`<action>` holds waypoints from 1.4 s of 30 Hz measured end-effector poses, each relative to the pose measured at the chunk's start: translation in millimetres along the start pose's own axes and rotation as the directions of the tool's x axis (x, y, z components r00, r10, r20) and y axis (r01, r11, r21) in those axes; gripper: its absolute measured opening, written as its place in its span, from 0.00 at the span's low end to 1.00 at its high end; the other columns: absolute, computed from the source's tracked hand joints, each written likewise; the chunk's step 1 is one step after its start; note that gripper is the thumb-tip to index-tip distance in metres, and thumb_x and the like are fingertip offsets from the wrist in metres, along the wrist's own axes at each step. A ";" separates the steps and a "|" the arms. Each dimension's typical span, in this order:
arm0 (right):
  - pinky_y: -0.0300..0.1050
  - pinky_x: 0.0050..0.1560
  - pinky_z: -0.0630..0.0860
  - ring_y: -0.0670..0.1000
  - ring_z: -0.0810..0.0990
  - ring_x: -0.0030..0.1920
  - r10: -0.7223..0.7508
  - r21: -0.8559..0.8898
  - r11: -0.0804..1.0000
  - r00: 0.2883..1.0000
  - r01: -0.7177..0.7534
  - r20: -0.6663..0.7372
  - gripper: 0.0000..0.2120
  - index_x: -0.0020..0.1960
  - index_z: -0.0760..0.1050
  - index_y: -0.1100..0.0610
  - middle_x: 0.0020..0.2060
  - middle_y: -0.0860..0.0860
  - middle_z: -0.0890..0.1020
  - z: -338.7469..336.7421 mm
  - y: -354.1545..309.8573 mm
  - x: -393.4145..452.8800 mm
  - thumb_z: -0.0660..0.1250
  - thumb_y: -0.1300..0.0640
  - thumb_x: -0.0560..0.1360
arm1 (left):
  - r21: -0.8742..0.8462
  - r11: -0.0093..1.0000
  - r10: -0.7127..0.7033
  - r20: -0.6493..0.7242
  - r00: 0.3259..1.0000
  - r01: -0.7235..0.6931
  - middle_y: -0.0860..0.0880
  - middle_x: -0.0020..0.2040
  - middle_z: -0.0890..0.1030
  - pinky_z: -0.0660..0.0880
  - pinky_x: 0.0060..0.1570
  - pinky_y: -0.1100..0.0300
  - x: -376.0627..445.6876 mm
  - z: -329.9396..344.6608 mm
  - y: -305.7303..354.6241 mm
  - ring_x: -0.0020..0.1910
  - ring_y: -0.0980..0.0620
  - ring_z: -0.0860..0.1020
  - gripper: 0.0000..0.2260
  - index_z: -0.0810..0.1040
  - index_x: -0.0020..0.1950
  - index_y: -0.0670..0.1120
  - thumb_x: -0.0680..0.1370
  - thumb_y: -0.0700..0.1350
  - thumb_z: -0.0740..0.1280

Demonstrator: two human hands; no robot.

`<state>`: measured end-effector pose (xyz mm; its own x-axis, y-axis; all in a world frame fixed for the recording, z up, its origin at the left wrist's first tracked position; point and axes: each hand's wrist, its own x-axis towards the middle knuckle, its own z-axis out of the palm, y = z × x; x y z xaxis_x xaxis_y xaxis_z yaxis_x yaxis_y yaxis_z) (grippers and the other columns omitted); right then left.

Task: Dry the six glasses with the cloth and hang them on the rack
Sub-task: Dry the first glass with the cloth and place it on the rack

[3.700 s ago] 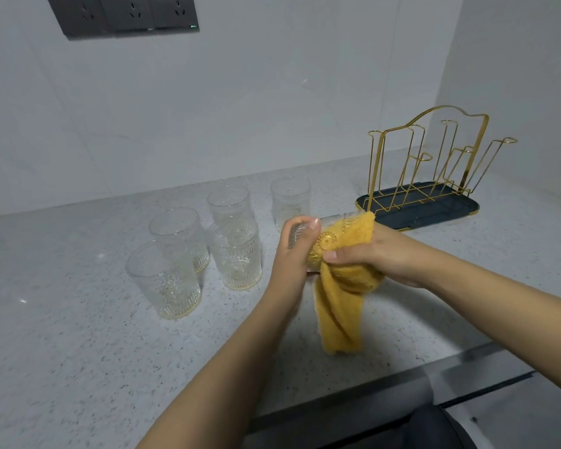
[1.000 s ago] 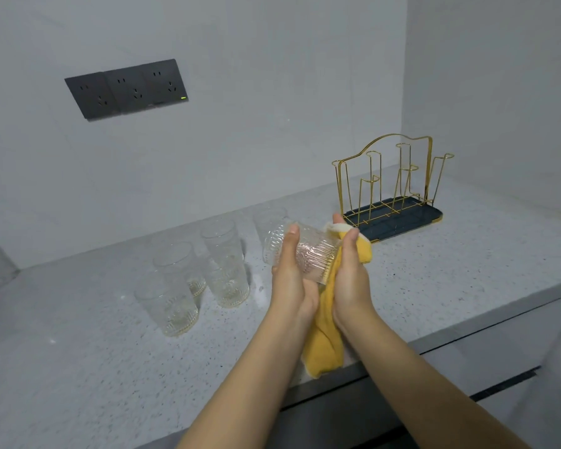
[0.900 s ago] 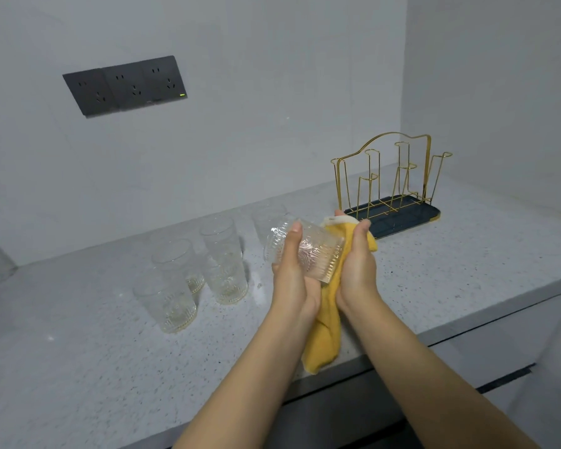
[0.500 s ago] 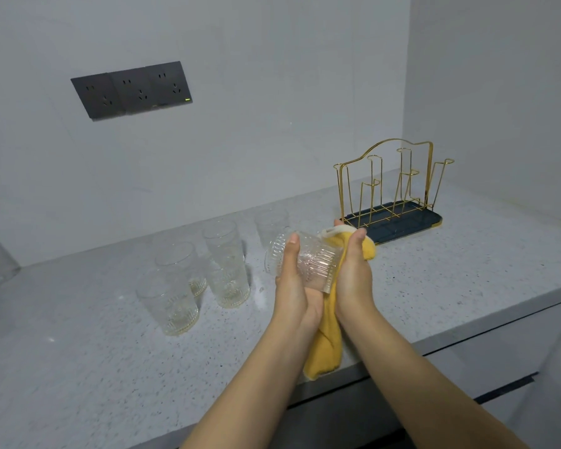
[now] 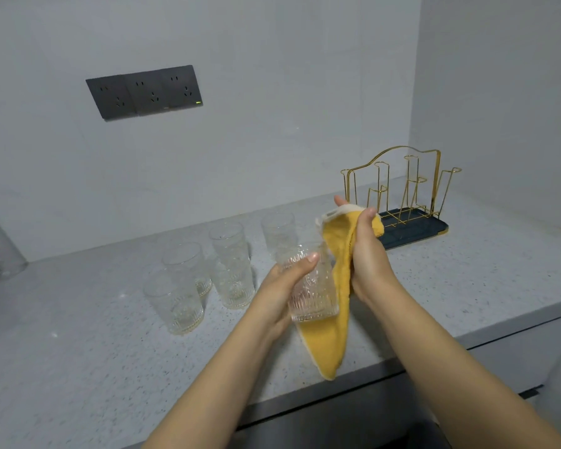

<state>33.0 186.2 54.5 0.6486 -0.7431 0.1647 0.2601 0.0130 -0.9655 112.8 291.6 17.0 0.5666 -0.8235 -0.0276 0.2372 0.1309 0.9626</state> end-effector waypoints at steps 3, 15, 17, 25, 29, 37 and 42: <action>0.52 0.63 0.71 0.51 0.75 0.59 0.008 -0.109 0.994 0.999 -0.004 0.036 0.31 0.59 0.74 0.42 0.59 0.52 0.78 6.9 -5.8 -4.7 0.39 0.32 0.73 | 0.129 0.991 0.035 -0.038 0.999 -0.029 0.45 0.46 0.87 0.80 0.45 0.60 -3.5 0.1 -2.7 0.46 0.50 0.85 0.19 0.82 0.53 0.41 0.67 0.52 0.75; 0.39 0.24 0.60 0.42 0.64 0.21 -0.347 -0.283 0.894 0.936 0.347 0.050 0.24 0.24 0.62 0.52 0.17 0.44 0.65 6.8 22.9 -6.7 0.57 0.52 0.80 | -0.132 0.968 -0.191 0.151 0.970 0.212 0.41 0.48 0.85 0.81 0.48 0.49 -5.8 -5.0 8.9 0.44 0.45 0.84 0.20 0.80 0.56 0.42 0.72 0.55 0.71; 0.42 0.25 0.57 0.44 0.62 0.21 -0.381 -0.426 0.842 0.924 0.331 -0.034 0.26 0.23 0.60 0.53 0.19 0.45 0.63 10.7 20.8 0.4 0.56 0.50 0.80 | -0.097 0.973 -0.197 0.133 0.971 0.211 0.41 0.50 0.84 0.81 0.50 0.48 -8.2 -7.0 7.8 0.46 0.45 0.84 0.22 0.79 0.59 0.42 0.73 0.56 0.69; 0.42 0.26 0.58 0.49 0.66 0.24 -0.319 -0.606 0.788 0.915 0.111 -0.248 0.28 0.25 0.61 0.56 0.22 0.50 0.66 16.8 15.8 17.9 0.47 0.45 0.81 | 0.147 0.985 0.120 -0.212 0.970 -0.089 0.41 0.56 0.81 0.82 0.44 0.56 -3.2 5.6 -18.6 0.45 0.50 0.85 0.28 0.64 0.68 0.43 0.74 0.47 0.73; 0.40 0.24 0.60 0.43 0.64 0.20 -0.405 -0.401 0.863 0.896 0.309 -0.182 0.26 0.24 0.61 0.53 0.20 0.47 0.64 11.5 25.8 10.0 0.54 0.49 0.80 | -0.384 0.909 -0.175 0.008 0.985 0.164 0.37 0.50 0.83 0.84 0.39 0.55 -2.8 -3.4 -0.2 0.41 0.44 0.84 0.26 0.74 0.63 0.37 0.72 0.52 0.70; 0.42 0.27 0.60 0.49 0.67 0.25 -0.360 -0.568 0.811 0.883 0.138 -0.300 0.27 0.26 0.62 0.56 0.22 0.50 0.67 10.4 21.1 26.5 0.50 0.46 0.81 | 0.223 0.970 0.135 -0.176 0.975 -0.095 0.48 0.52 0.79 0.82 0.51 0.51 -4.0 8.1 -7.5 0.39 0.53 0.84 0.25 0.65 0.68 0.47 0.76 0.49 0.71; 0.42 0.26 0.60 0.48 0.65 0.23 -0.420 -0.450 0.843 0.884 0.295 -0.207 0.25 0.25 0.61 0.54 0.21 0.48 0.65 4.1 26.8 20.7 0.55 0.49 0.80 | -0.329 0.928 -0.201 -0.052 0.978 0.173 0.39 0.44 0.84 0.83 0.36 0.54 -1.8 4.7 6.6 0.37 0.43 0.84 0.16 0.74 0.57 0.39 0.79 0.51 0.66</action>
<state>56.3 174.0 32.9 0.3158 -0.8005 0.5095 0.0885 -0.5097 -0.8558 109.6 291.4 24.6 0.5474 -0.8033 -0.2346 0.5779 0.1601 0.8003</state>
